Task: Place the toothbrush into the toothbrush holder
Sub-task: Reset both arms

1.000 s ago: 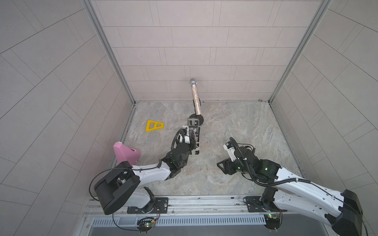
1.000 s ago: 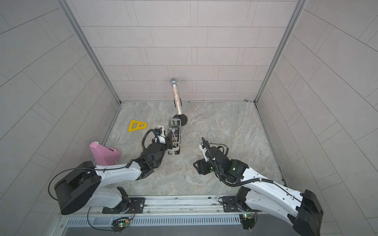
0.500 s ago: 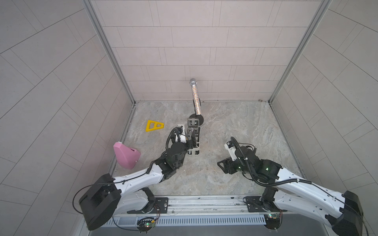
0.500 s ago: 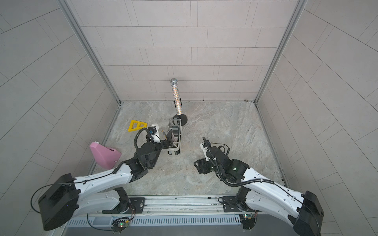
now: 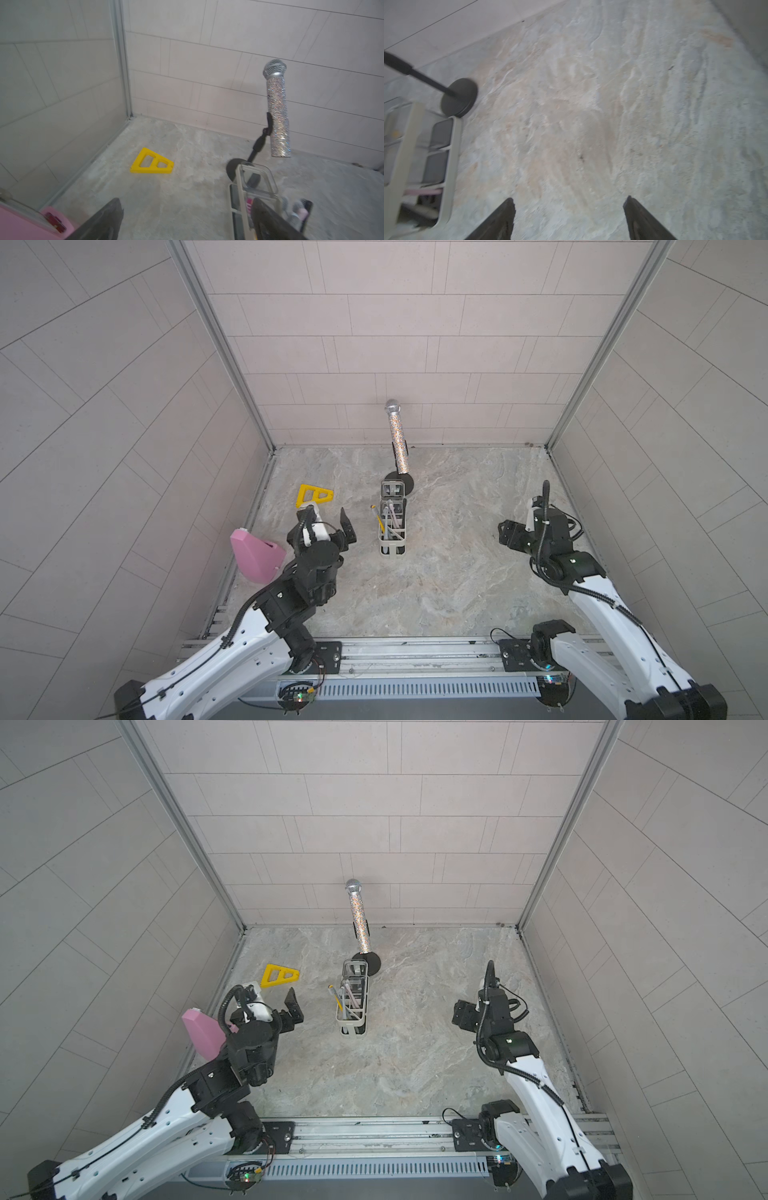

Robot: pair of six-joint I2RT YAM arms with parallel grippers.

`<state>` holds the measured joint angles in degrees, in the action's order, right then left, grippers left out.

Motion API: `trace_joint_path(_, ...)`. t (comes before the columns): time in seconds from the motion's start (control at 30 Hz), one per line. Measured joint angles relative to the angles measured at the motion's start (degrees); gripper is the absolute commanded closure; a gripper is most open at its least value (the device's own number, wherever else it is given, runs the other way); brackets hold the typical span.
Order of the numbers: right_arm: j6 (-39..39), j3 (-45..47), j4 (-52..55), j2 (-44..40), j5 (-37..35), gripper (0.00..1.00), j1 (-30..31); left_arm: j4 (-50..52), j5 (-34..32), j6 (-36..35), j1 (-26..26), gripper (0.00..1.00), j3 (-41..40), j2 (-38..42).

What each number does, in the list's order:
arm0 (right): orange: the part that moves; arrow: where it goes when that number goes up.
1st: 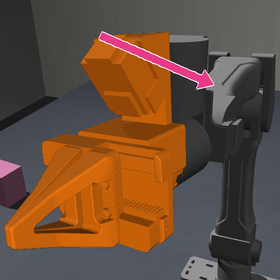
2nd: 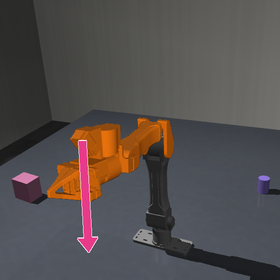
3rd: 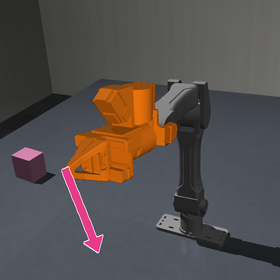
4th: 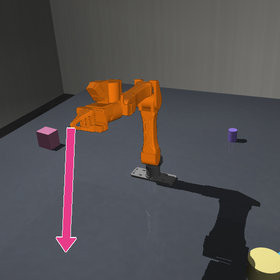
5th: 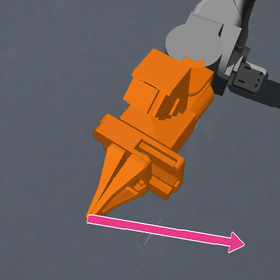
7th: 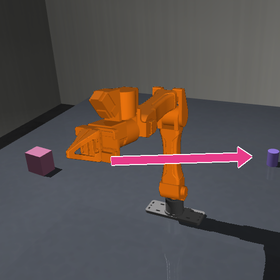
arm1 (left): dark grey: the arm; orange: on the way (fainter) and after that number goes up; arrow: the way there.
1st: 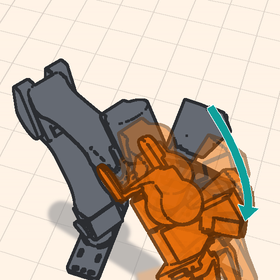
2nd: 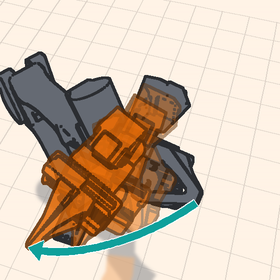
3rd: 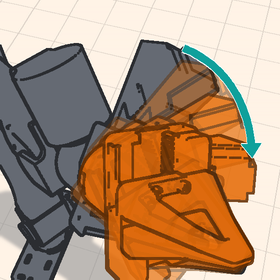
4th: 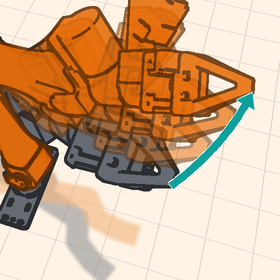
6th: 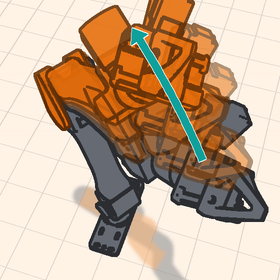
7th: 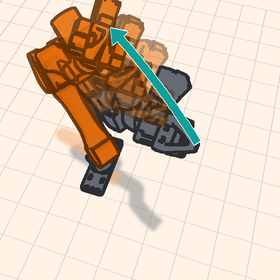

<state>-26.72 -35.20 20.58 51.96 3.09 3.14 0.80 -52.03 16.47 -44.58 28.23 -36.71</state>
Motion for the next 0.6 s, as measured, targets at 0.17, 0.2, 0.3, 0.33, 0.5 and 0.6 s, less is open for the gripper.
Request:
trace_joint_path(0.17, 3.5, 3.8, -13.7, 12.6, -5.9, 0.16, -5.0, -10.5, 0.5, -11.3, 7.2, 0.00, -14.1, -5.5)
trace_joint_path(0.2, 4.3, 4.3, -15.9, 14.7, -6.8, 0.16, -5.4, -13.2, 1.7, -12.7, 10.0, 0.00, -15.4, -7.1)
trace_joint_path(0.3, 7.5, 7.1, -27.7, 18.7, -8.8, 0.15, -6.1, -23.4, 5.4, -13.6, 19.2, 0.00, -16.5, -15.0)
trace_joint_path(0.33, 8.5, 9.2, -33.7, 19.8, -8.9, 0.15, -6.2, -26.5, 6.6, -13.3, 21.8, 0.00, -16.3, -18.7)
trace_joint_path(0.5, 12.1, 16.5, -50.1, 24.0, -6.7, 0.15, -6.2, -43.5, 17.2, -15.9, 26.7, 0.00, -15.8, -39.0)
trace_joint_path(0.6, 13.9, 16.8, -56.1, 24.9, -5.0, 0.16, -6.2, -41.4, 28.0, -17.3, 28.9, 0.00, -13.2, -38.8)
